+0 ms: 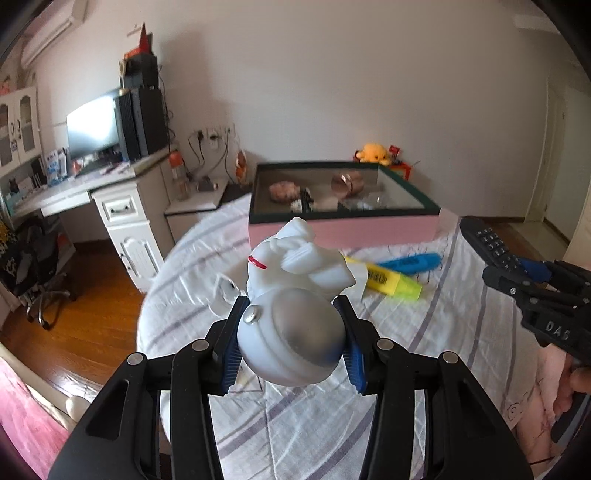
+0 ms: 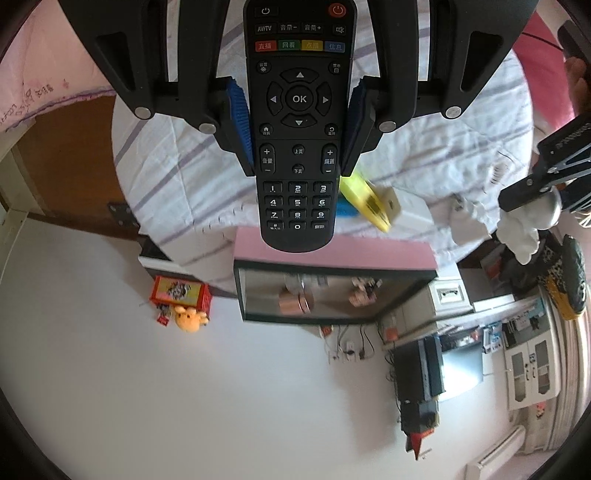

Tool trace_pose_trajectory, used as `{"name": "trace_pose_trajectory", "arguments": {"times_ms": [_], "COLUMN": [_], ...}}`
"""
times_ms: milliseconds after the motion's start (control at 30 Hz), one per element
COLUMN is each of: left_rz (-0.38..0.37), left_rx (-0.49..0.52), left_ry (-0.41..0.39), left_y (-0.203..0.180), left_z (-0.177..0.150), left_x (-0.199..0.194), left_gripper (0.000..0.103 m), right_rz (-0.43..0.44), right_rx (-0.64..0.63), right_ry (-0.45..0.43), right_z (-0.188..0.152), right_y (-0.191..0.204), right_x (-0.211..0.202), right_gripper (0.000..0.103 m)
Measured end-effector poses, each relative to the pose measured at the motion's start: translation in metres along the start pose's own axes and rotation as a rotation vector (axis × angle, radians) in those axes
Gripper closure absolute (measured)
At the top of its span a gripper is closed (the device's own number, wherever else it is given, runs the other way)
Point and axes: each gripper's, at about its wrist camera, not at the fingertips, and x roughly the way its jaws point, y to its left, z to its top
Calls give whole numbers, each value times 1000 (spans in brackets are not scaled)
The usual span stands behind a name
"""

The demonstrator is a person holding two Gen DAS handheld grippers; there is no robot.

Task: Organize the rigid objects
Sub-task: 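Carry the remote and figurine into the pink box and open both grippers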

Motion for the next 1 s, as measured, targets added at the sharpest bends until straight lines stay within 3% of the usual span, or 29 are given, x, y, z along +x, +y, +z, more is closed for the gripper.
{"name": "trace_pose_trajectory", "arguments": {"times_ms": [333, 633, 800, 900, 1000], "left_rz": [-12, -6, -28, -107, -140], "left_rx": [16, 46, 67, 59, 68], "left_ry": [-74, -118, -119, -97, -65], "left_y": [5, 2, -3, -1, 0], "left_z": [23, 48, 64, 79, 100], "left_x": [-25, -26, -11, 9, 37], "left_gripper": [56, 56, 56, 56, 56], "right_rz": [13, 43, 54, 69, 55], "right_rx": [-38, -74, -98, -108, -123], "right_ry": [-103, -132, -130, -120, -100], "right_z": [30, 55, 68, 81, 99], "right_y": [11, 20, 17, 11, 2], "right_x": [-30, -25, -15, -3, 17], "right_gripper": [58, 58, 58, 58, 58]}}
